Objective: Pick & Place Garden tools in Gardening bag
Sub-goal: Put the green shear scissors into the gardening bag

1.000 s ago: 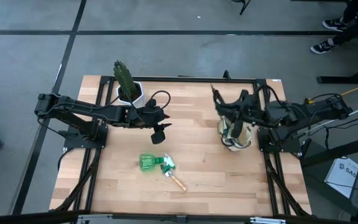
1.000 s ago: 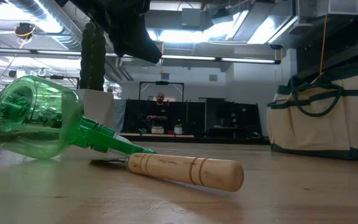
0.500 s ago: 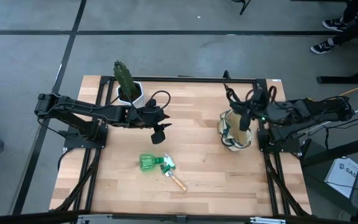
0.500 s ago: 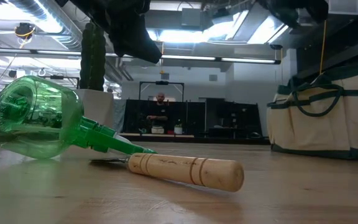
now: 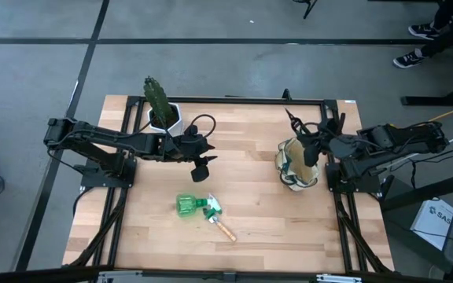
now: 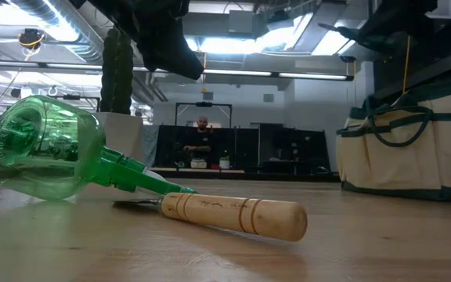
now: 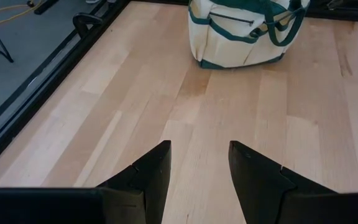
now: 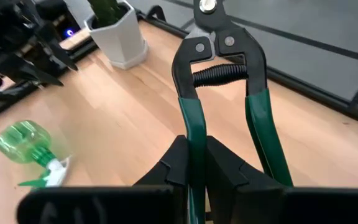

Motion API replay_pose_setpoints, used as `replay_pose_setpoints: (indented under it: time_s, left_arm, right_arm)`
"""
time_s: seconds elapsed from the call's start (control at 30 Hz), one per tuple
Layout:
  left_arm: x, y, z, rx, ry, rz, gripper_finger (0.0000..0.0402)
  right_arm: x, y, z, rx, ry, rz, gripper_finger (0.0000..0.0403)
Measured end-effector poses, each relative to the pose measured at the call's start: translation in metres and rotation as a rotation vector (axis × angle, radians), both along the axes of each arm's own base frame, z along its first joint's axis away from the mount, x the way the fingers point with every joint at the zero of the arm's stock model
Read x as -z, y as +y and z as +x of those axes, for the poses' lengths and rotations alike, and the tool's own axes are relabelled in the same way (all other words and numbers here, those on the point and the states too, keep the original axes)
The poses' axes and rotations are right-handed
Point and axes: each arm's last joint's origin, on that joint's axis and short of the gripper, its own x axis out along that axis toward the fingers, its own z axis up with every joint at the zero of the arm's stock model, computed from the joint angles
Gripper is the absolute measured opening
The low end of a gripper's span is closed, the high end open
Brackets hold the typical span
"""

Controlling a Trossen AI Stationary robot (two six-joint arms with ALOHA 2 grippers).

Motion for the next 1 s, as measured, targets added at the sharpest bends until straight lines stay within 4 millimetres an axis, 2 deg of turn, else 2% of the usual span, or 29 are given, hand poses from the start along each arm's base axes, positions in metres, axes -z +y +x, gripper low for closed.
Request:
replay_pose_setpoints:
  time_s: [0.27,0.57,0.87,1.0]
  left_arm:
    - [0.0,0.0,0.0,0.0,0.0,0.0,0.0157]
    - [0.0,0.0,0.0,0.0,0.0,0.0,0.0157]
    - [0.0,0.0,0.0,0.0,0.0,0.0,0.0157]
    - [0.0,0.0,0.0,0.0,0.0,0.0,0.0157]
  right_arm:
    - [0.006,-0.001,-0.005,-0.003,0.077,0.016,0.003]
    - [0.014,-0.004,-0.015,0.083,0.156,0.067,0.003]
    - [0.016,-0.004,-0.018,0.115,0.166,0.089,0.003]
    - [0.026,-0.004,-0.018,0.146,0.172,0.115,0.003]
